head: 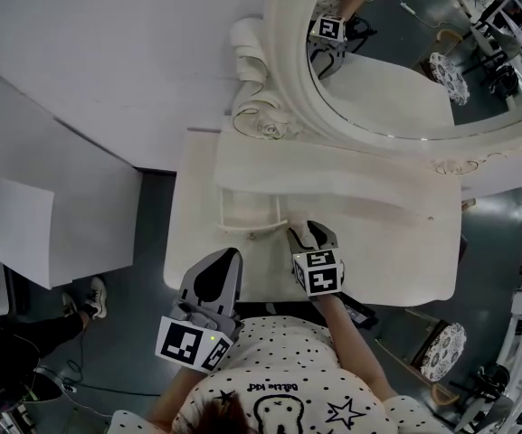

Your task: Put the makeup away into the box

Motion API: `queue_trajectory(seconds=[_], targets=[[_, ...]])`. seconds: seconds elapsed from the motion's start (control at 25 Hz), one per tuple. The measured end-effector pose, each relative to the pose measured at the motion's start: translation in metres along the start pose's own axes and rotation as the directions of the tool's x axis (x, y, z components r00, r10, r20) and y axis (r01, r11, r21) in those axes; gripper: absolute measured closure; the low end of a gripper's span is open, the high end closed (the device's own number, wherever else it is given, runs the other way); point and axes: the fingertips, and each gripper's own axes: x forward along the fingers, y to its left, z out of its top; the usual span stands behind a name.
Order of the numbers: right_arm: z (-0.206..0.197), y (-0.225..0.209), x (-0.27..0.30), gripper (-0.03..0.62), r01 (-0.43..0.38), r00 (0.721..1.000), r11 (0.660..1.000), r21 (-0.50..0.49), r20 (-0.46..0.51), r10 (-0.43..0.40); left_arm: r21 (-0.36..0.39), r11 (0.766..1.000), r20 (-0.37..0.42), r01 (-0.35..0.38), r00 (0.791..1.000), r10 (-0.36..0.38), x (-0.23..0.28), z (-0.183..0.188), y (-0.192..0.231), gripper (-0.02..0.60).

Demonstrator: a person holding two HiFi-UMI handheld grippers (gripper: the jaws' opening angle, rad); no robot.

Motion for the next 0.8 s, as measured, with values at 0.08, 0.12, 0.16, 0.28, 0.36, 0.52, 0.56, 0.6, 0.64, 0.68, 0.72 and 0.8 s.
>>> queue_trajectory(seconds=[0.08, 0.12, 0.16, 0.28, 0.36, 0.52, 0.56, 0.6, 0.64, 0.68, 0.72, 0.8], targets=[[-0.008, -0.003, 0.008, 0.405, 0.007, 1.000, 1.000, 0.009, -0.029, -0.007, 0.000, 1.000, -0.002, -0.003, 1.000, 0.003, 0.001, 0.000, 0.001, 0.586], [-0.012, -0.004, 0.011, 0.402, 0.012, 0.999, 1.000, 0.014, -0.047, -0.011, 0.000, 1.000, -0.003, -0.005, 1.000, 0.005, 0.001, 0.000, 0.001, 0.586], [-0.017, -0.006, 0.015, 0.401, 0.015, 0.998, 1.000, 0.024, -0.063, -0.014, -0.001, 1.000, -0.003, -0.006, 1.000, 0.006, 0.002, 0.000, 0.002, 0.586], [-0.025, -0.009, 0.021, 0.398, 0.008, 0.997, 0.998, 0.065, -0.081, -0.003, -0.005, 1.000, -0.007, -0.007, 1.000, 0.007, 0.003, -0.001, 0.001, 0.586], [-0.026, -0.009, 0.024, 0.399, -0.004, 0.997, 0.997, 0.081, -0.080, 0.010, -0.007, 1.000, -0.012, -0.007, 1.000, 0.007, 0.004, -0.002, 0.001, 0.586], [-0.026, -0.008, 0.027, 0.401, -0.026, 0.997, 0.996, 0.084, -0.074, 0.033, -0.007, 1.000, -0.020, -0.002, 1.000, 0.002, 0.006, -0.004, -0.002, 0.586], [-0.026, -0.008, 0.027, 0.407, -0.030, 0.997, 0.996, 0.080, -0.073, 0.036, -0.007, 1.000, -0.021, -0.001, 1.000, 0.001, 0.007, -0.004, -0.003, 0.586], [-0.027, -0.008, 0.027, 0.422, -0.035, 0.996, 0.996, 0.077, -0.074, 0.040, -0.006, 1.000, -0.021, 0.001, 1.000, -0.001, 0.007, -0.005, -0.004, 0.586], [-0.027, -0.009, 0.027, 0.433, -0.039, 0.996, 0.996, 0.075, -0.076, 0.045, -0.005, 1.000, -0.021, 0.002, 1.000, -0.002, 0.007, -0.005, -0.005, 0.586], [-0.028, -0.009, 0.026, 0.442, -0.044, 0.996, 0.996, 0.073, -0.079, 0.049, -0.005, 1.000, -0.021, 0.003, 1.000, -0.003, 0.007, -0.005, -0.006, 0.586], [-0.029, -0.008, 0.026, 0.448, -0.047, 0.995, 0.996, 0.070, -0.083, 0.053, -0.004, 1.000, -0.020, 0.003, 1.000, -0.003, 0.007, -0.005, -0.007, 0.586], [-0.029, -0.007, 0.026, 0.456, -0.053, 0.994, 0.997, 0.059, -0.089, 0.059, -0.002, 1.000, -0.020, 0.004, 1.000, -0.004, 0.007, -0.005, -0.009, 0.586]])
